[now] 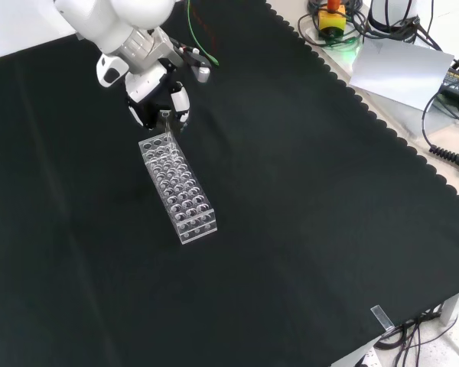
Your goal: Put the test tube back in the rack.
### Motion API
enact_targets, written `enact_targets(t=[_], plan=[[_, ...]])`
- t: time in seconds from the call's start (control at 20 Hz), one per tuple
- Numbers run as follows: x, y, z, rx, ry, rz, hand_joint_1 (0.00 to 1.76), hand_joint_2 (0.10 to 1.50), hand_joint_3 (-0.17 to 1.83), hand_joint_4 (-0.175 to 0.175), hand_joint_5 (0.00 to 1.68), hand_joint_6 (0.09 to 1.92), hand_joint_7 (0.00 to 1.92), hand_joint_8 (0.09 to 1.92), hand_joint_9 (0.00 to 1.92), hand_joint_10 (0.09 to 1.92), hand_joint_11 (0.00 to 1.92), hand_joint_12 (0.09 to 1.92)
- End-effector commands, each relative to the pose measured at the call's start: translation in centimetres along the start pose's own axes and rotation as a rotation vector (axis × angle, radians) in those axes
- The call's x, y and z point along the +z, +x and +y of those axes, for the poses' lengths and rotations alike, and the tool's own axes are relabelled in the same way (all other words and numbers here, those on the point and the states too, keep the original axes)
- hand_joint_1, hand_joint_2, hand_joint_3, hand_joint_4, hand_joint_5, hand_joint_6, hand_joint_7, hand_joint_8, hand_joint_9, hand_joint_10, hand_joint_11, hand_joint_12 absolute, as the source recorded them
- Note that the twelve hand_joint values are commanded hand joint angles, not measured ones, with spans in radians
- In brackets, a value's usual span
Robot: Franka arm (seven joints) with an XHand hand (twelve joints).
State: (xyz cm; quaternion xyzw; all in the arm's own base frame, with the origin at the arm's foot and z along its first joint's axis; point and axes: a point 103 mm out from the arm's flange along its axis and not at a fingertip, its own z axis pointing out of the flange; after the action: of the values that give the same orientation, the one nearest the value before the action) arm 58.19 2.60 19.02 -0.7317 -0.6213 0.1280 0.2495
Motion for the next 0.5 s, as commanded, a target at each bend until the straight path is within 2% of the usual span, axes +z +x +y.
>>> enact_targets(t=[0.05, 0.5], plan=[[0.4, 0.0, 0.2, -0.01, 0.005, 0.004, 1.33, 0.52, 0.85, -0.175, 1.34, 0.6, 1.39, 0.61, 1.57, 0.7, 1.13, 1.03], [2.7, 0.1, 0.8, -0.019, 0.036, 0.005, 1.33, 0.52, 0.85, -0.175, 1.34, 0.6, 1.39, 0.61, 1.57, 0.7, 1.13, 1.03]])
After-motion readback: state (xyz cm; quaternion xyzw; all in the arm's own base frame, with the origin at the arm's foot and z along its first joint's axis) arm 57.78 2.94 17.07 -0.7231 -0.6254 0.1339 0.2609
